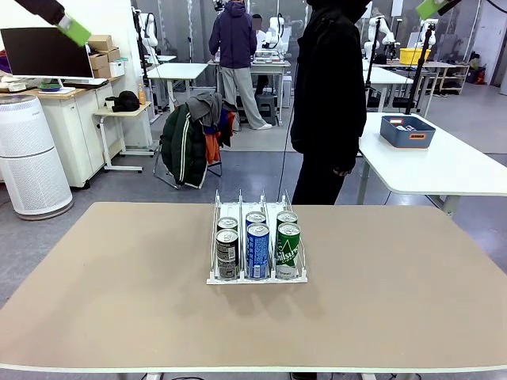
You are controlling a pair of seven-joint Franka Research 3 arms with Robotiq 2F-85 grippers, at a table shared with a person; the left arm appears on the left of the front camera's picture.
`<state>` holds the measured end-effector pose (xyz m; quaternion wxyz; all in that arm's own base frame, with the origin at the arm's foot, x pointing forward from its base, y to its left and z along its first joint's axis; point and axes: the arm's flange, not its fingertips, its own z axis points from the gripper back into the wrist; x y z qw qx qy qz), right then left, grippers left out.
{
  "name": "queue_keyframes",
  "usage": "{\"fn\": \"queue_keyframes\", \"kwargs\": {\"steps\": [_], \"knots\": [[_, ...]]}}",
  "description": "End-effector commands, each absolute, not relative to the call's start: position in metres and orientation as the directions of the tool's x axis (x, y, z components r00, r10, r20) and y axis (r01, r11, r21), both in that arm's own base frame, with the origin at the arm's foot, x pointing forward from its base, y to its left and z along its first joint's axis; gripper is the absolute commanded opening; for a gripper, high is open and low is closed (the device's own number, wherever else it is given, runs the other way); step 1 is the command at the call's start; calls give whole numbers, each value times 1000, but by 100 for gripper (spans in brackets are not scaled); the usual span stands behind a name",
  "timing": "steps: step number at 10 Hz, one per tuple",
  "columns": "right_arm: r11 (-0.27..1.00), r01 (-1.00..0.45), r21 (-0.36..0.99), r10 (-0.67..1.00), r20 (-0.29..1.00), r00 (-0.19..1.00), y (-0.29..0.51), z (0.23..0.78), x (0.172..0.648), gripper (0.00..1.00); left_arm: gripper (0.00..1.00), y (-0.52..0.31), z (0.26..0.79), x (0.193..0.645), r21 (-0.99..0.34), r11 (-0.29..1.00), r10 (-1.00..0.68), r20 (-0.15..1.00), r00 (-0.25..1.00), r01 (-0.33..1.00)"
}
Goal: Fill the beverage cans into the dispenser.
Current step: Pick up the Ionic drink handed by the human.
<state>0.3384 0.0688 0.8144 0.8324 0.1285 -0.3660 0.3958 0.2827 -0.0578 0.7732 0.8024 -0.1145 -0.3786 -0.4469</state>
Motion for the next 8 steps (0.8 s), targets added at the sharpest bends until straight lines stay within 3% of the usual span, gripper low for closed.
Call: {"fn": "queue_keyframes", "kwargs": {"steps": [1,3,8], "knots": [[670,-740,-60,572,678,462,69,812,322,100,100,-63,761,269,144,567,-657,672,341,811],[657,-752,-61,560,707,432,55,816,322,100,100,-61,755,268,125,571,-651,671,355,811],[643,-766,-6,560,686,465,15,765,322,100,100,-63,759,270,138,549,-661,675,328,824]]}}
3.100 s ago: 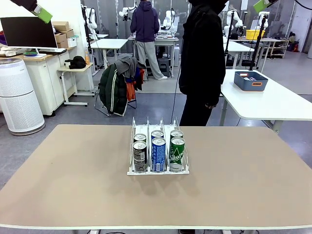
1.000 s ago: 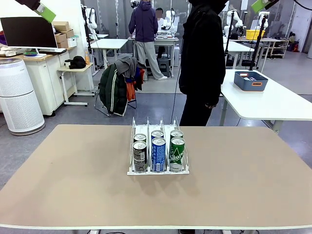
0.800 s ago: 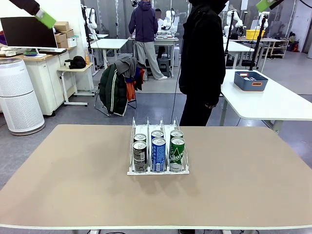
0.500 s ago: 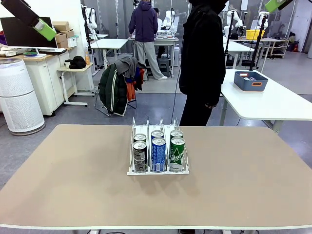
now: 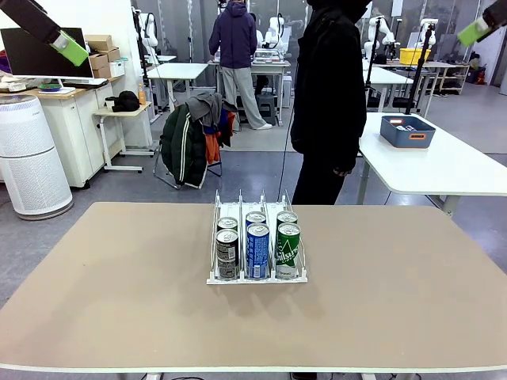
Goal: Fill the beverage cans into the dispenser.
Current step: Pick up the Ionic drink handed by the human.
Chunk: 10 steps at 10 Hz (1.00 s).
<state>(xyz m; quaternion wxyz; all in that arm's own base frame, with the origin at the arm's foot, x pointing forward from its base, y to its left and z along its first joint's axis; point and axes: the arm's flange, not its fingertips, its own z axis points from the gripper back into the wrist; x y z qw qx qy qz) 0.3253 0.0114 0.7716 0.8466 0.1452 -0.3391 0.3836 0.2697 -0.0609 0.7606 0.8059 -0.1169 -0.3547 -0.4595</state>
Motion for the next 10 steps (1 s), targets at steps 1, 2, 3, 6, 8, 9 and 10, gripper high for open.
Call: {"fn": "queue_keyframes", "kwargs": {"steps": [1,2,3,6,8,9,10], "knots": [[654,-755,-33,552,704,447,14,758,320,100,100,-63,759,270,138,549,-661,675,328,824],[664,-748,-14,551,686,476,11,772,325,100,100,-63,759,270,138,549,-661,675,328,824],[664,-748,-14,551,686,476,11,772,325,100,100,-63,759,270,138,549,-661,675,328,824],[631,-775,-35,588,673,448,16,769,328,100,100,-63,759,270,138,549,-661,675,328,824],[609,-791,-58,600,685,412,26,773,336,100,100,-63,759,270,138,549,-661,675,328,824],[595,-801,-69,607,692,392,30,773,337,100,100,-63,759,270,138,549,-661,675,328,824],[603,-793,-86,601,703,380,32,773,339,100,100,-63,759,270,138,549,-661,675,328,824]]}}
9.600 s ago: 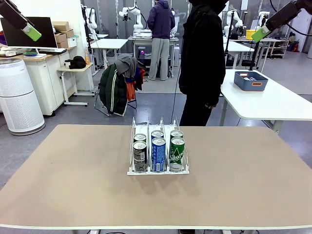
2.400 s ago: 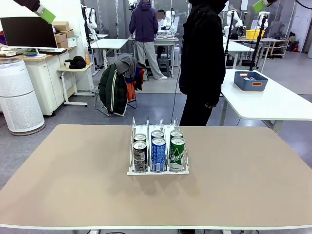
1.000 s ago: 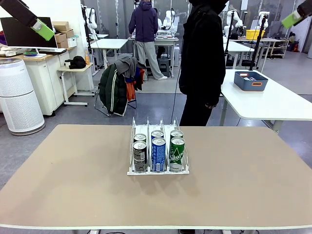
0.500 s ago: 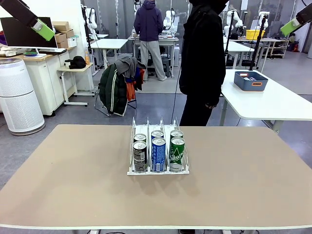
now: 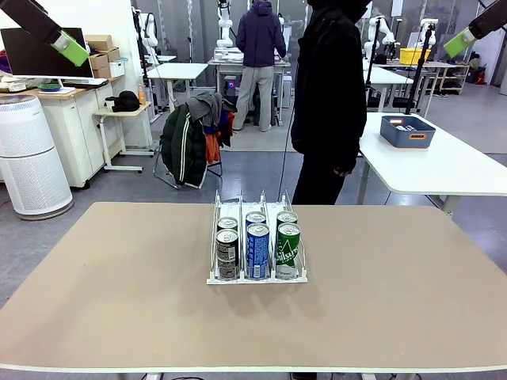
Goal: Fill the beverage cans into the dispenser.
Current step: Pick up the Ionic drink handed by the human.
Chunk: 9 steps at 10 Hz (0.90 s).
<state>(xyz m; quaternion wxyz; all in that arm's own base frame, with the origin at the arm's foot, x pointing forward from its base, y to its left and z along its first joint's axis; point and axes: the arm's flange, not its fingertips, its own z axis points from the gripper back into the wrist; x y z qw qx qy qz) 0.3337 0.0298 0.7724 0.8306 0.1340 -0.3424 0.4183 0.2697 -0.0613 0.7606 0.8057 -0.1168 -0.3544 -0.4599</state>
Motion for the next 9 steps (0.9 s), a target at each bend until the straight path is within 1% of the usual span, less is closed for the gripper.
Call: {"fn": "queue_keyframes", "kwargs": {"steps": [1,4,8,9], "knots": [[612,-786,-90,592,711,380,34,774,339,100,100,-63,759,270,138,549,-661,675,328,824],[614,-783,-98,585,723,368,41,780,338,100,100,-63,759,270,138,549,-661,675,328,824],[608,-791,-65,576,722,383,40,778,336,100,100,-63,759,270,138,549,-661,675,328,824],[619,-779,-99,593,709,382,39,781,336,100,100,-63,759,270,138,549,-661,675,328,824]]}}
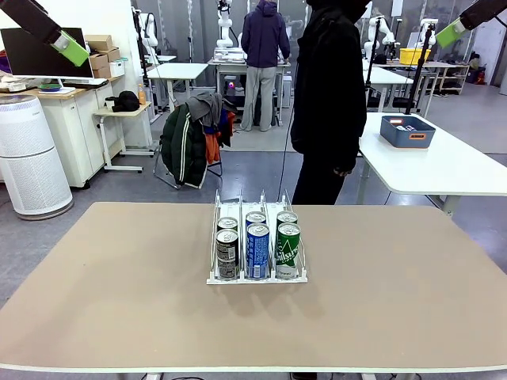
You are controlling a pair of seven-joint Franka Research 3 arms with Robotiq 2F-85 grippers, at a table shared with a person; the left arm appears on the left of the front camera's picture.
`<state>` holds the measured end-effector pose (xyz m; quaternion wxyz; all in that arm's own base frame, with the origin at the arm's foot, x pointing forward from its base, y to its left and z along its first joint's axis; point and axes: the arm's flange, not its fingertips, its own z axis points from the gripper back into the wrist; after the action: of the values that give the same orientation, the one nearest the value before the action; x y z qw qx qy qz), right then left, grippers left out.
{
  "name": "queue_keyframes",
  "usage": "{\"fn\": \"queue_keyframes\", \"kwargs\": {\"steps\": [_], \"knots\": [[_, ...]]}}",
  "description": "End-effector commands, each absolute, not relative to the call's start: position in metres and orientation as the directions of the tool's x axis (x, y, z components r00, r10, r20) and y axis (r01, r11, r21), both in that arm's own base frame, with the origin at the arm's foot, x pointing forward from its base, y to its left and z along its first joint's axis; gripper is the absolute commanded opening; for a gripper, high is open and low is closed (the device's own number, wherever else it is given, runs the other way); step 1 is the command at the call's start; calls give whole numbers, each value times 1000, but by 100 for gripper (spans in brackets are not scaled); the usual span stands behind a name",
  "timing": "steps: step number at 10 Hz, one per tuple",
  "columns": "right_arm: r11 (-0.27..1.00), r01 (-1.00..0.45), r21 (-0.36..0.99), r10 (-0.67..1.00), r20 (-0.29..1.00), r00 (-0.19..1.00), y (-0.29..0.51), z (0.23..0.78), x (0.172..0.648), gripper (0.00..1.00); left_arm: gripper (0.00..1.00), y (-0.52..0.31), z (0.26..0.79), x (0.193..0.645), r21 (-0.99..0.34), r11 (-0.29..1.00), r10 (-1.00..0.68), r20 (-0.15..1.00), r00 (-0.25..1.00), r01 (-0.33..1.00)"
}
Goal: Fill the beverage cans into the dispenser.
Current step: Pick up the Ionic drink handed by the human.
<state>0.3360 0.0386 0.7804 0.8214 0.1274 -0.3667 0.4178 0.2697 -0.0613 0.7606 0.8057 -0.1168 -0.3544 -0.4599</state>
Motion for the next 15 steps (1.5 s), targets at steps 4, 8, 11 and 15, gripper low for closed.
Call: {"fn": "queue_keyframes", "kwargs": {"steps": [4,8,11,15], "knots": [[619,-779,-99,593,709,382,39,781,336,100,100,-63,759,270,138,549,-661,675,328,824],[619,-781,-88,585,715,383,40,783,335,100,100,-63,759,270,138,549,-661,675,328,824],[631,-772,-69,545,749,378,47,793,333,100,100,-63,759,270,138,549,-661,675,328,824],[639,-765,-77,537,757,373,51,795,335,100,100,-63,759,270,138,549,-661,675,328,824]]}}
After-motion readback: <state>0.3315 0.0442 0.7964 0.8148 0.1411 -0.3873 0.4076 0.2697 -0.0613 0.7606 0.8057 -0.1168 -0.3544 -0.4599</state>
